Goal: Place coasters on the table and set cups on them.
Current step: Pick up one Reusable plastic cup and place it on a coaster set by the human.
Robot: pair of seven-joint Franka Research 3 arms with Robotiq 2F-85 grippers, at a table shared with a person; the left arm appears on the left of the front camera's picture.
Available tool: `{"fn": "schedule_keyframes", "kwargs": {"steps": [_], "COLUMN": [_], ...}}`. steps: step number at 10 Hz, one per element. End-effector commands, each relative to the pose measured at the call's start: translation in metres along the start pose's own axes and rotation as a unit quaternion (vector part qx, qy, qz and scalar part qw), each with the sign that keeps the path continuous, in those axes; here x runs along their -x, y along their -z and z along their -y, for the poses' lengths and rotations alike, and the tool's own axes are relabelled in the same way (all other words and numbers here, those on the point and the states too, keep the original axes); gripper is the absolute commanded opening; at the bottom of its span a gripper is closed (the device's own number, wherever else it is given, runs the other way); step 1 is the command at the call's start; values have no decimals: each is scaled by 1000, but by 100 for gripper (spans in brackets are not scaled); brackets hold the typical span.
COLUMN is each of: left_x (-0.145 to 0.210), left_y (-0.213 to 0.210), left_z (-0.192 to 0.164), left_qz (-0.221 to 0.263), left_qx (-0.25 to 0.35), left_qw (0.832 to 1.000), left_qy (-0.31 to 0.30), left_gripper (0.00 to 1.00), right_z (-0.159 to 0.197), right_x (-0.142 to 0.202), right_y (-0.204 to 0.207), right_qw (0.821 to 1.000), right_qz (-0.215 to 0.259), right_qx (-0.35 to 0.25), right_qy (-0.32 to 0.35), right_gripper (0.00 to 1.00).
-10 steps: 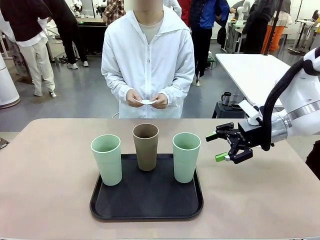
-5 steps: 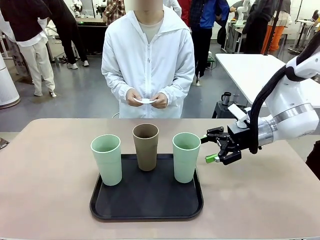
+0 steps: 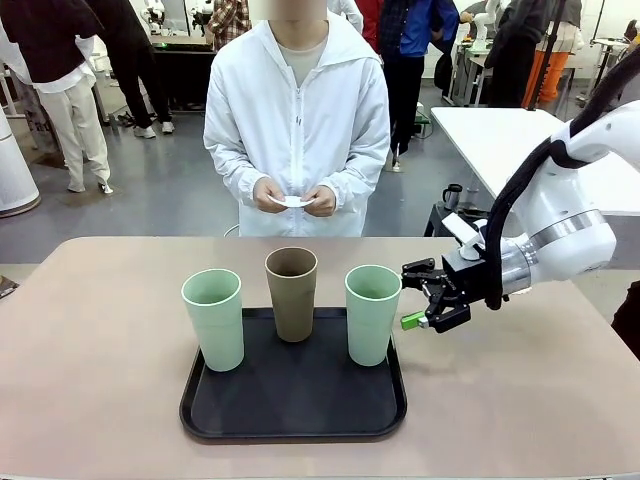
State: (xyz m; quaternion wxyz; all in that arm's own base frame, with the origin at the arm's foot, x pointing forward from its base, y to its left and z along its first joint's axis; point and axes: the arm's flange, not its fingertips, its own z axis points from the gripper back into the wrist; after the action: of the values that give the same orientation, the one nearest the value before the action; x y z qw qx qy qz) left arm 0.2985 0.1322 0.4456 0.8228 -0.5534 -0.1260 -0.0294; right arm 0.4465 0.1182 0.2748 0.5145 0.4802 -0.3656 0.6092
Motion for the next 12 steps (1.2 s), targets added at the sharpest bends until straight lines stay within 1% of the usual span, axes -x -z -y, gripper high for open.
{"fn": "schedule_keyframes", "kwargs": {"steps": [1, 6, 12], "left_x": [0, 0, 0], "left_y": [-1, -1, -1], "left_z": [0, 0, 0], "left_qz": [4, 4, 4], "left_qx": [7, 7, 7], "left_qw": [1000, 1000, 1000], "left_qy": [5, 5, 5], "left_gripper": [100, 100, 100], "right_z": [10, 13, 16], "right_x": [0, 4, 6], "right_y": [13, 25, 47], "right_qw": [1000, 999, 999], "right_qz": [7, 3, 7], "right_qx": [-3, -27, -46], "right_qy": [8, 18, 9], "right_gripper": [100, 100, 100]}}
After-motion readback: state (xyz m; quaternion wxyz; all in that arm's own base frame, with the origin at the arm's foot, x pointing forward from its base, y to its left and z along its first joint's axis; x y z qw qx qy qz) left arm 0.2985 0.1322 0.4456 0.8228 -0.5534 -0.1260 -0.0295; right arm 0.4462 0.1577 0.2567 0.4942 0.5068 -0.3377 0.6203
